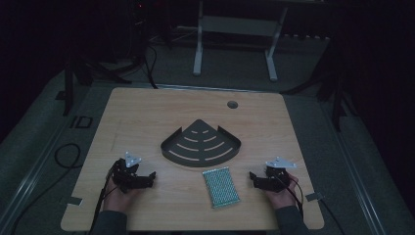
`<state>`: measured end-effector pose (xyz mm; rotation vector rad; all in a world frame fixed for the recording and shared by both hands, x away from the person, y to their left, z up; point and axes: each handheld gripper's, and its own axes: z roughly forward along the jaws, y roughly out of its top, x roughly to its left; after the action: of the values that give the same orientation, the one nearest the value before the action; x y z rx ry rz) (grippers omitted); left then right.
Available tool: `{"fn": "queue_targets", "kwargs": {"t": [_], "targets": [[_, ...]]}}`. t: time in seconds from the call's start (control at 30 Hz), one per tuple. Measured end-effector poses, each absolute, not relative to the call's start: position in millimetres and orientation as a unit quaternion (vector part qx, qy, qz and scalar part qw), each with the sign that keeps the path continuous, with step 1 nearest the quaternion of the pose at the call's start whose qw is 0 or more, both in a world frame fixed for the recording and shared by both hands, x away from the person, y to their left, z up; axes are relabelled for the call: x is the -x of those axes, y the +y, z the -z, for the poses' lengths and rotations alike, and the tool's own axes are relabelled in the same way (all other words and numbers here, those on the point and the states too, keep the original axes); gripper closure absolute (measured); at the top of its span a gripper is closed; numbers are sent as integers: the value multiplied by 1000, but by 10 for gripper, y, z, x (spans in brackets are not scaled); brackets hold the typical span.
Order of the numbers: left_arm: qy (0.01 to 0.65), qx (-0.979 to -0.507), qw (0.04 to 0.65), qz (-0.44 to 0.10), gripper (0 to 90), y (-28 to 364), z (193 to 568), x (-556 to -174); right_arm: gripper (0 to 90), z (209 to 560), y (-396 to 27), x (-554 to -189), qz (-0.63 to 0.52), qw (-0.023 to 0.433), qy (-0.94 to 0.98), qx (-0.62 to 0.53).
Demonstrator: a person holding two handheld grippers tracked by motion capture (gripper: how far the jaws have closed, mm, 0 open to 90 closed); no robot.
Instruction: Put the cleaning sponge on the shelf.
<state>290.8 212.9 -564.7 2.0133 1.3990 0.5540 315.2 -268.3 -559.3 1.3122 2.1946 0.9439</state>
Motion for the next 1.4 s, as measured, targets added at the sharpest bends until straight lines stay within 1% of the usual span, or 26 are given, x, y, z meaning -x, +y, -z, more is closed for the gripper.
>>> {"fn": "queue_targets", "kwargs": {"t": [0.2,0.23,0.4,0.47,0.5,0.53,0.57,0.8,0.83,0.87,0.9,0.93,0.97,1.13,1.17,1.4], "targets": [[529,-762,309,-210,29,2129,5647,-2908,214,5592,-2683,-3149,-340,207,788,-469],[529,-762,309,-210,29,2129,5647,-2908,249,5589,-2674,-3130,-341,209,788,-467],[529,-762,309,-210,29,2129,5646,-2908,293,5576,-2658,-3117,-340,206,790,-466],[529,-762,309,-210,29,2129,5647,-2908,353,5562,-2655,-3109,-338,206,792,-464],[529,-762,309,-210,28,2129,5647,-2908,397,5544,-2647,-3094,-333,211,794,-462],[529,-762,309,-210,29,2129,5647,-2908,397,5544,-2647,-3094,-333,211,794,-462],[529,-762,309,-210,28,2129,5647,-2908,429,5510,-2646,-3070,-336,211,795,-459],[530,-762,309,-210,28,2129,5647,-2908,475,5329,-2601,-2954,-360,230,791,-438],[529,-762,309,-210,29,2129,5647,-2908,516,5277,-2570,-2920,-366,234,791,-431],[530,-762,309,-210,29,2129,5647,-2908,516,5277,-2570,-2920,-366,234,791,-431],[530,-762,309,-210,29,2129,5647,-2908,558,5253,-2554,-2907,-370,231,792,-427],[529,-762,309,-210,28,2129,5647,-2908,644,5210,-2523,-2882,-377,229,794,-419],[529,-762,309,-210,28,2129,5647,-2908,644,5210,-2523,-2882,-377,229,794,-419],[530,-762,309,-210,29,2129,5647,-2908,835,5118,-2400,-2809,-384,230,803,-392],[529,-762,309,-210,29,2129,5647,-2908,894,5089,-2344,-2779,-390,228,807,-381],[529,-762,309,-210,29,2129,5647,-2908,898,5075,-2122,-2697,-399,203,823,-351]]}}
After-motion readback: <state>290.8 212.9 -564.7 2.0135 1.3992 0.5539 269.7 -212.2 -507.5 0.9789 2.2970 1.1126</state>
